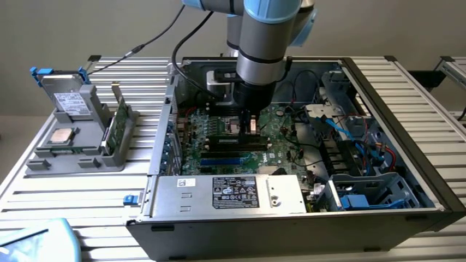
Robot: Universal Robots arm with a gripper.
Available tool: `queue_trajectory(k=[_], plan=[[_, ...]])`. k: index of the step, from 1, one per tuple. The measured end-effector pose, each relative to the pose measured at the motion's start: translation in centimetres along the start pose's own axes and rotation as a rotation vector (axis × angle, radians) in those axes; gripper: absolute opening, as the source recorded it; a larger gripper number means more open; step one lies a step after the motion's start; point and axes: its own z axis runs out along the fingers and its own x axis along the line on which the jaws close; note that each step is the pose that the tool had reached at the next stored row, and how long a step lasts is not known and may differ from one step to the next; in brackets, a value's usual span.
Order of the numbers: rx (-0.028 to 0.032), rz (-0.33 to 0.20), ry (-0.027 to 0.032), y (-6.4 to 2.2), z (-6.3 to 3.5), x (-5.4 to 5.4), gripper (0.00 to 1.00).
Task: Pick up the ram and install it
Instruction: 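Insert the ram into the slot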
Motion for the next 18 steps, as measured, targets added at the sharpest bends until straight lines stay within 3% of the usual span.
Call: queue_trajectory(k=[18], plan=[[0.0001, -0.002, 0.0042, -0.06, 0.58, -0.31, 0.14]])
